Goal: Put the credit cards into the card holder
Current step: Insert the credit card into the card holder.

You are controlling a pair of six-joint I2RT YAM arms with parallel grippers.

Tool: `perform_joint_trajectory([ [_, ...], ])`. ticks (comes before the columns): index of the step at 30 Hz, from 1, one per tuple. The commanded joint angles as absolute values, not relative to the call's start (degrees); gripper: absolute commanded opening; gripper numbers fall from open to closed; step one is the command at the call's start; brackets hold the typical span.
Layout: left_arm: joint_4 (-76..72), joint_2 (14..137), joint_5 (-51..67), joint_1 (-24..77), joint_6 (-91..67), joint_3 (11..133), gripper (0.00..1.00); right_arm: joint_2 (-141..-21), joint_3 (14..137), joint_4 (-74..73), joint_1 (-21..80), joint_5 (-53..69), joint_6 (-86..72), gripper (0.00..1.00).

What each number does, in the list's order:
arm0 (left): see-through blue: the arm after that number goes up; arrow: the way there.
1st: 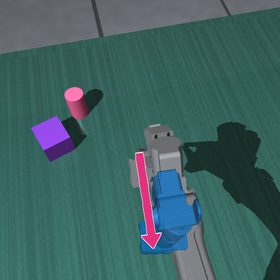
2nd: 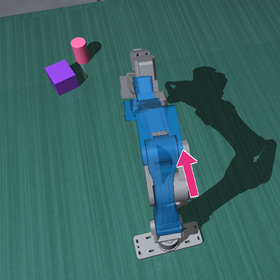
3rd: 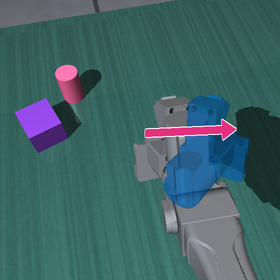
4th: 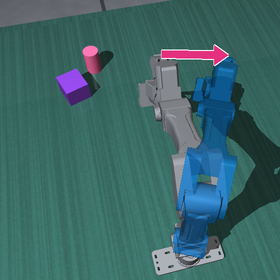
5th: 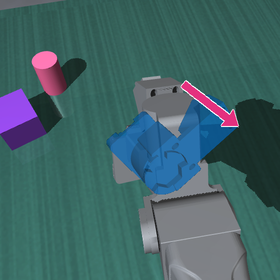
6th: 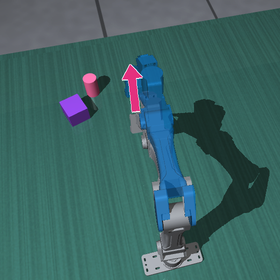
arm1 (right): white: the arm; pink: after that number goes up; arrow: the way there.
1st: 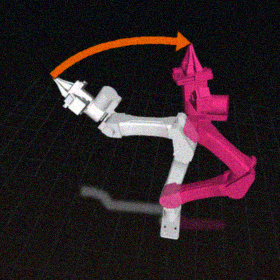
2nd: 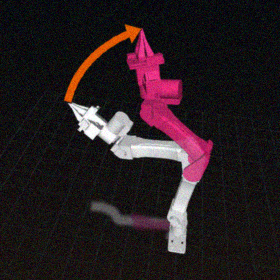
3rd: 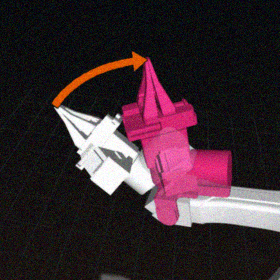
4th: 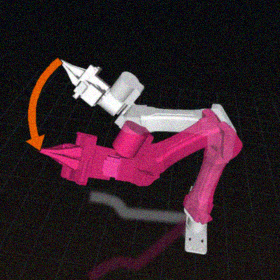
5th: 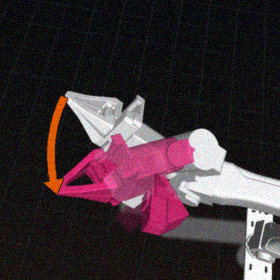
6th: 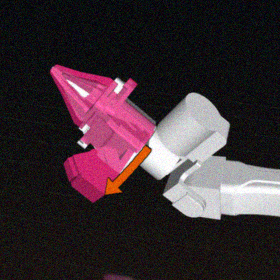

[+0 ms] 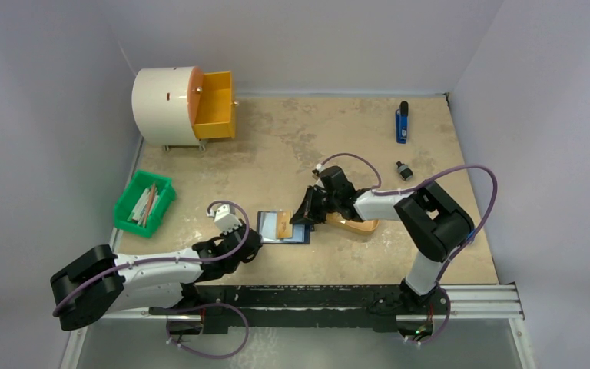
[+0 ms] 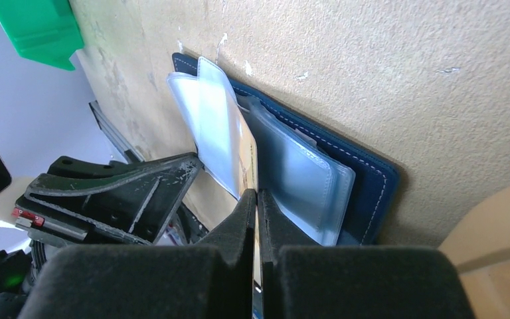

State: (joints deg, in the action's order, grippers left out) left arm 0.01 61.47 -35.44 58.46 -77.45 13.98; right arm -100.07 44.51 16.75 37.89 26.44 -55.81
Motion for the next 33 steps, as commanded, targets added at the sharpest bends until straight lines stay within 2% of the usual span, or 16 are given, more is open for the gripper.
perform_joint_trajectory([
  [1, 2.8, 62.7, -34.9, 58.0, -76.4, 13.4, 0.00, -100.9, 45.4, 18.9, 38.8, 24.9, -57.0, 0.00],
  [13, 1.0, 64.4, -33.8, 58.0, -75.6, 13.6, 0.00, -104.2, 47.6, 21.1, 40.9, 27.3, -59.2, 0.00],
  [20, 1.6, 64.0, -33.9, 58.0, -75.6, 13.7, 0.00, -103.0, 46.4, 23.2, 41.0, 23.5, -63.1, 0.00],
  [33, 13.0, 56.4, -37.5, 58.0, -77.2, 15.5, 0.02, -105.2, 48.4, 22.5, 41.5, 23.0, -63.1, 0.00],
])
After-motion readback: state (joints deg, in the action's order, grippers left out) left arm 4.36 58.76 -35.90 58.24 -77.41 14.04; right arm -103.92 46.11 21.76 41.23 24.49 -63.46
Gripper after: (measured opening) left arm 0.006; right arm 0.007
